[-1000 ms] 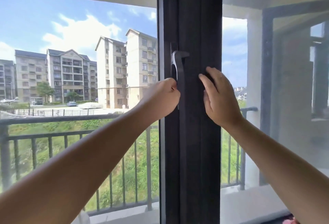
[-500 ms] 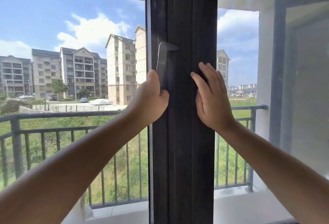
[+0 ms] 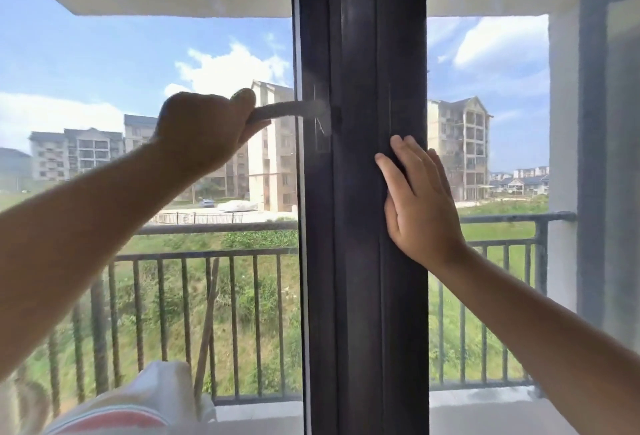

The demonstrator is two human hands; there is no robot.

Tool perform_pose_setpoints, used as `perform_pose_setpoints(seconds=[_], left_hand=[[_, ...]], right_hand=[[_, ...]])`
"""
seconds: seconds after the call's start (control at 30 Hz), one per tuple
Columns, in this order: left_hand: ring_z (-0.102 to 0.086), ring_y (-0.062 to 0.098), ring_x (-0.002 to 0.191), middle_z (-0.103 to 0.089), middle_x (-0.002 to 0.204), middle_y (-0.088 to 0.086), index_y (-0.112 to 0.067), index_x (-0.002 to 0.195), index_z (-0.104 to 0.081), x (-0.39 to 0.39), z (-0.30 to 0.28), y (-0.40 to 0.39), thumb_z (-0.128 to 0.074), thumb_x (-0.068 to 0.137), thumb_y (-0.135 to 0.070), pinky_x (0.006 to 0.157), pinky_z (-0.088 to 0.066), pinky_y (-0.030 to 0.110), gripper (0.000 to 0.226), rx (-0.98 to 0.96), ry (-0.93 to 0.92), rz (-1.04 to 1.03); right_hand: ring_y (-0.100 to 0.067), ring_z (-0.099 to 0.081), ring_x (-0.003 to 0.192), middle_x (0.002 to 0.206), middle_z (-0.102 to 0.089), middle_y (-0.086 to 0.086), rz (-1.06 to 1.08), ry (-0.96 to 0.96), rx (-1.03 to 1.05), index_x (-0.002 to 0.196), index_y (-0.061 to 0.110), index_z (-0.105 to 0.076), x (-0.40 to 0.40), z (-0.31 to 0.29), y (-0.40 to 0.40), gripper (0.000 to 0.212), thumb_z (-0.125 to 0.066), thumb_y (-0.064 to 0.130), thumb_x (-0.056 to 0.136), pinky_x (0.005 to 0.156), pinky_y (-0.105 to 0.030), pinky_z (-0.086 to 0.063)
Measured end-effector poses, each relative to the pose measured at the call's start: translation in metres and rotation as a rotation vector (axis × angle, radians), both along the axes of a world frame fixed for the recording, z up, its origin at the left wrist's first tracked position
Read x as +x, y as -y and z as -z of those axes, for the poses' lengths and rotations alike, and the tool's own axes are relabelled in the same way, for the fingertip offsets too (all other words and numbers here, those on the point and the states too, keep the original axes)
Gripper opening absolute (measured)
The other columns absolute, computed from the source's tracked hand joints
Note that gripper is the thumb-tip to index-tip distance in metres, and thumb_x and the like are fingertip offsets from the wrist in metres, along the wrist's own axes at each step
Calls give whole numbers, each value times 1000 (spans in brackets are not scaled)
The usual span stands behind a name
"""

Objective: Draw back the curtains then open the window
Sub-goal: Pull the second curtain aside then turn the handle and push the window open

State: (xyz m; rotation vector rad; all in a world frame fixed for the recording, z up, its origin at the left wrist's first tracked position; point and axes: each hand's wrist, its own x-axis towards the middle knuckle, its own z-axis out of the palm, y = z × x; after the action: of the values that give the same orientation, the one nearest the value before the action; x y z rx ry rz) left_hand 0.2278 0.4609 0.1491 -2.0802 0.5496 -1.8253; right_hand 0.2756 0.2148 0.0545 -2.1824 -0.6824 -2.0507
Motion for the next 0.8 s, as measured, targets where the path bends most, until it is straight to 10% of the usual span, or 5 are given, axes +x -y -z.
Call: perform_pose_setpoints(seconds=[0.2, 0.47, 0.8], left_hand=[[-58, 48, 68, -56, 79, 34, 5, 101, -40, 0, -24, 20, -46, 87, -5, 54, -34, 39, 19, -280, -22, -104], [-42, 39, 115, -36, 130, 28, 1, 133, -15, -8, 12, 10, -55, 83, -11, 95, -41, 44, 66, -811, -187, 149], [-7, 33, 139, -15, 149, 24, 2, 135, -15, 1, 115, -46, -47, 87, -17, 113, -10, 45, 61, -232, -434, -120]], right_hand=[[-35, -56, 110, 113, -63, -21, 137, 83, -6, 109, 5, -54, -5, -5, -2, 34, -40, 12, 79, 99, -60, -19], [-35, -53, 108, 104, -64, -18, 26, 51, 54, 95, 5, -56, -25, -5, -25, 25, -47, 14, 74, 99, -65, -26], [-40, -3, 137, 147, -8, -30, -18, -275, 110, 131, -1, -20, -16, 35, -117, 57, -48, 13, 84, 109, -43, 1]])
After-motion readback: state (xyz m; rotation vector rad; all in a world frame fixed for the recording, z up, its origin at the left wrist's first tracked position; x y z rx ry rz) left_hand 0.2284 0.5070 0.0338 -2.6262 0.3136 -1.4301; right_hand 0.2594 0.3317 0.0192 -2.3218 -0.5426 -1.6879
